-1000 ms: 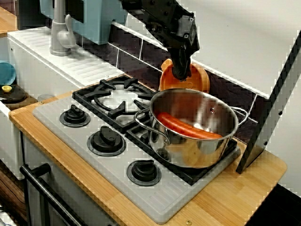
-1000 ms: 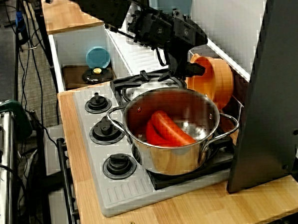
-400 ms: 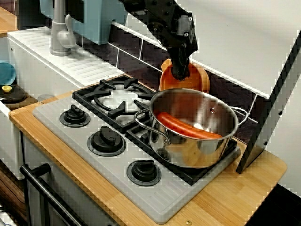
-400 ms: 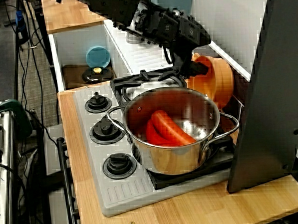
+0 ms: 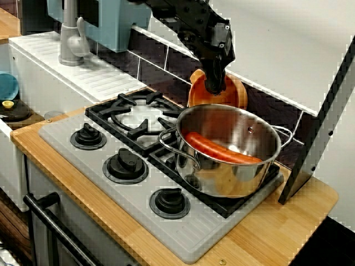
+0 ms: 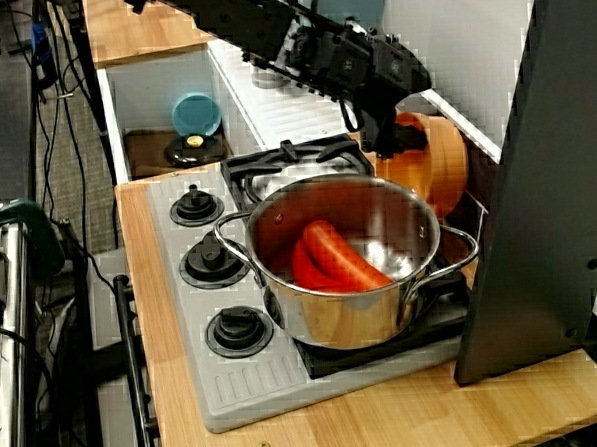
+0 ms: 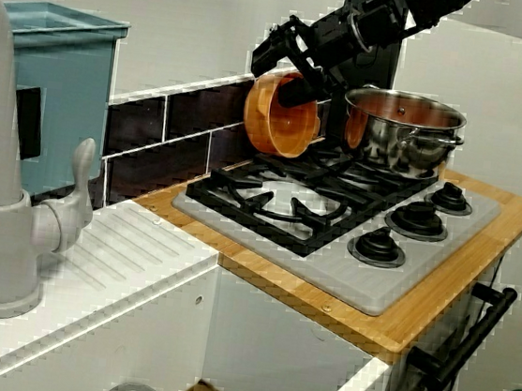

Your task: Lift pot from stove

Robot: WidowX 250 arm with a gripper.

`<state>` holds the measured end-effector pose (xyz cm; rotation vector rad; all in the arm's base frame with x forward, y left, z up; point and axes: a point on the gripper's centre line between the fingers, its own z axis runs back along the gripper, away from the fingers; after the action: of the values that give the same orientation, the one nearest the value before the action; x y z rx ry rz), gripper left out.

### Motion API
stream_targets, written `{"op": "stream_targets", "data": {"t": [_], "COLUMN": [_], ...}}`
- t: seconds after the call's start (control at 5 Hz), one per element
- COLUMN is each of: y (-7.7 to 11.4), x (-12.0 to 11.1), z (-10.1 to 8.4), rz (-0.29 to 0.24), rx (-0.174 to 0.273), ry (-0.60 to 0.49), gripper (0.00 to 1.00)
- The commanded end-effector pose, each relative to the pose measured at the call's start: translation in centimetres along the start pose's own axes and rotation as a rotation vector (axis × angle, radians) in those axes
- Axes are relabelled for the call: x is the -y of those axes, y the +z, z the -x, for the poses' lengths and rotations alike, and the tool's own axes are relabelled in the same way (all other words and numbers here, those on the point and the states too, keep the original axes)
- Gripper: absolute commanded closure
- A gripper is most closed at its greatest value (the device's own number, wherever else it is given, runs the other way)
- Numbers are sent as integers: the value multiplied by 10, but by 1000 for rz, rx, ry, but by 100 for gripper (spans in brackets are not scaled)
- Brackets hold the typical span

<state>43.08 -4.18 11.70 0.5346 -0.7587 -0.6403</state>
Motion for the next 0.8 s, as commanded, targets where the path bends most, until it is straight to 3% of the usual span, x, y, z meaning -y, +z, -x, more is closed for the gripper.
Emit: {"op": "stream_targets", "data": {"t": [0.0, 0.6], "y": [5, 18], "x": [-25, -37], "z": [-16, -10], "rz": [-18, 3], "rx": [54, 49], "ry": [34, 82], "gripper": [100, 100]}}
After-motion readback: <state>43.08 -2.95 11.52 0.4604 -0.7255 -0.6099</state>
